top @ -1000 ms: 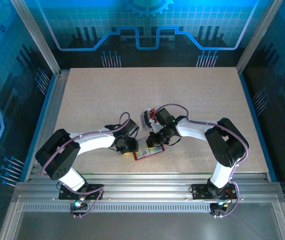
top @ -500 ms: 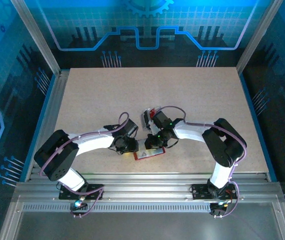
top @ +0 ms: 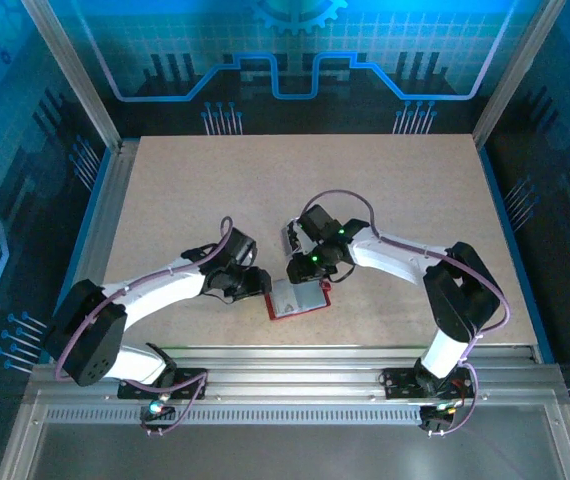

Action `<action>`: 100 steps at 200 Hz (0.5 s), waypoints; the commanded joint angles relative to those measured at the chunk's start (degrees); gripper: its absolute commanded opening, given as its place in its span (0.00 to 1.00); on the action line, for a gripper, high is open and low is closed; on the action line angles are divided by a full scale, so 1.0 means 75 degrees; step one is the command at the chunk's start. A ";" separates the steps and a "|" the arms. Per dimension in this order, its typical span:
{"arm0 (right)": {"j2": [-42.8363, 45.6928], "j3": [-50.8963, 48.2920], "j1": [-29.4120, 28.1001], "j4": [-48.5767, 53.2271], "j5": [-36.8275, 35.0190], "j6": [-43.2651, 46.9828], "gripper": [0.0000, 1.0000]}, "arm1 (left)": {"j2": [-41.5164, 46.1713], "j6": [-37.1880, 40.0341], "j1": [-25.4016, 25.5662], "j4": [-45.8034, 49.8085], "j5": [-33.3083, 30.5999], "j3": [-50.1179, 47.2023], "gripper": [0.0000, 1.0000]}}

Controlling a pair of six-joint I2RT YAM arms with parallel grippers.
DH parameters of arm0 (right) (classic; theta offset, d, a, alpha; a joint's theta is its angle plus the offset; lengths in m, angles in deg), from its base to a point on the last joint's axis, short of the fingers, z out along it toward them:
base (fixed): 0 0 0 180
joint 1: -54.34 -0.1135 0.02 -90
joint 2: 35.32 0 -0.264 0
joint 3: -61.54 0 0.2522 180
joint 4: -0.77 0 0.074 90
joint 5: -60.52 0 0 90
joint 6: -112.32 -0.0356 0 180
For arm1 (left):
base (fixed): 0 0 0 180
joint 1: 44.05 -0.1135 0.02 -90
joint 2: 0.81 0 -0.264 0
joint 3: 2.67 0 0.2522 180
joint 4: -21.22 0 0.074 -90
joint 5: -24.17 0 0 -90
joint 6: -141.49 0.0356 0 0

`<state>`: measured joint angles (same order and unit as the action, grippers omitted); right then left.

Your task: Put the credit cards into the card holder

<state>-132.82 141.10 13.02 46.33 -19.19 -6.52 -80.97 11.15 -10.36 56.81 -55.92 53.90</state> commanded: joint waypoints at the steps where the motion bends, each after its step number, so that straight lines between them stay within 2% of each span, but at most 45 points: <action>1: -0.0178 0.0243 -0.0089 0.0919 -0.1038 0.0488 0.33 | -0.0185 0.0038 -0.0056 -0.0529 0.0546 -0.0181 0.43; 43: -0.0727 0.0472 -0.0102 0.0882 -0.1281 0.0724 0.32 | -0.0721 -0.0175 -0.0051 -0.1138 0.0833 -0.0301 0.42; 100: -0.1189 0.0665 -0.0168 0.0882 -0.1586 0.0873 0.30 | -0.1053 -0.0247 -0.0053 -0.1413 0.0812 -0.0518 0.42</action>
<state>-140.18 143.92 12.91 51.44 -29.25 -1.36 -88.08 10.30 -10.36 47.89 -51.06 51.21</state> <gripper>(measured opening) 0.304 0.415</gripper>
